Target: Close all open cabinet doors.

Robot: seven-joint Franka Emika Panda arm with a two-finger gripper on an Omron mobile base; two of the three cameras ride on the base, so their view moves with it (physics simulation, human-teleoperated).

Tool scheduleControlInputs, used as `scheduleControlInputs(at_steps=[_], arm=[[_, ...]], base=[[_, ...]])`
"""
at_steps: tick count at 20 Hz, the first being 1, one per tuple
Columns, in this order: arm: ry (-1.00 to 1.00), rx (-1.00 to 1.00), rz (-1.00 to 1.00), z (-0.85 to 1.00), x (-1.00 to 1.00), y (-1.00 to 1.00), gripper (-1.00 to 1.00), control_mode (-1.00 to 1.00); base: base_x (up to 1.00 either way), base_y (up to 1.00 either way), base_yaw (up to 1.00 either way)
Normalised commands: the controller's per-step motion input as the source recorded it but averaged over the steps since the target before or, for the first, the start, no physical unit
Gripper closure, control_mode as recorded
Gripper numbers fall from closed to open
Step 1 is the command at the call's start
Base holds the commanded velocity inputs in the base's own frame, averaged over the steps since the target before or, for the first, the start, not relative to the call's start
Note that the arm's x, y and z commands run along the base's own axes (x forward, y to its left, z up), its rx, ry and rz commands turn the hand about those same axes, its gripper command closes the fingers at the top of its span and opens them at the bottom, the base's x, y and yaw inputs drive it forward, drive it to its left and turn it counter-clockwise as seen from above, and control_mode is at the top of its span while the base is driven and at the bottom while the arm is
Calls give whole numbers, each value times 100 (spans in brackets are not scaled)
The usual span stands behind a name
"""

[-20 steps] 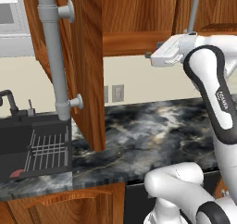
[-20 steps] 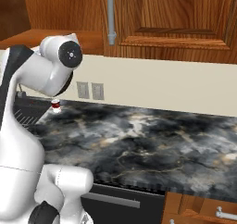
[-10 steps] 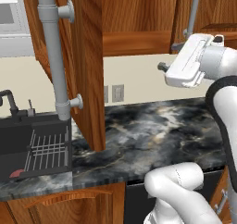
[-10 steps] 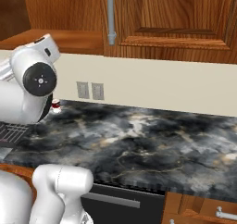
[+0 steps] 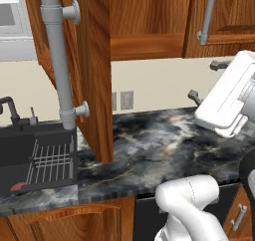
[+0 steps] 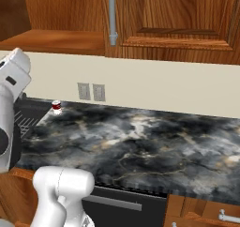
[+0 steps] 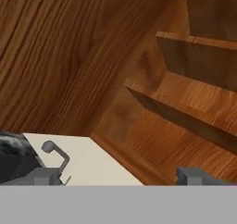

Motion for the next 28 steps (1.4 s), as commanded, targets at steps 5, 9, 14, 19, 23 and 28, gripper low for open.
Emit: scheduleControlInputs(at_steps=[5, 9, 14, 19, 23, 28], arm=[[-24, -5, -11, -1, -100, 1, -100, -100], [-11, -3, -4, -19, -79, 6, -100, -100], [0, -1, 0, -25, -16, 1, -100, -100], [-4, -11, 0, -31, 0, 41, -100, -100], [-13, -10, 0, -16, 1, 52, -100, -100], [-27, -19, 3, 0, 1, 57, -100, -100]], base=[[0, 0, 0], [0, 0, 0], [0, 0, 0], [0, 0, 0], [0, 0, 0], [0, 0, 0]])
